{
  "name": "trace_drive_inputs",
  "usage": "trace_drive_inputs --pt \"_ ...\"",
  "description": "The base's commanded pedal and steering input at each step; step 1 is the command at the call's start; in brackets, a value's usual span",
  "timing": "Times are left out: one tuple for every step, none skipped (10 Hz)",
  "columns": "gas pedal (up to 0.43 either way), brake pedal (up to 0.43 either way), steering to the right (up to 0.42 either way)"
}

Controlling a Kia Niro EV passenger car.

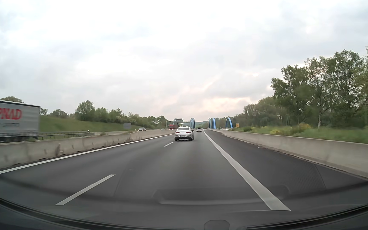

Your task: Follow the waypoints while adhering to traffic rules and regulations

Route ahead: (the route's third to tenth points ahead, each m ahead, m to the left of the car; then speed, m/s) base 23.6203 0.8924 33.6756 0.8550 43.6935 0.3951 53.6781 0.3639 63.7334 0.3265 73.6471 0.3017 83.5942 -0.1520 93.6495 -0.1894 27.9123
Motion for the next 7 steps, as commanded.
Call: trace_drive_inputs --pt "0.248 0.0 -0.001" --pt "0.248 0.0 -0.001" --pt "0.248 0.0 -0.001" --pt "0.24 0.0 -0.001" --pt "0.24 0.0 -0.001" --pt "0.24 0.0 -0.001" --pt "0.24 0.0 -0.001"
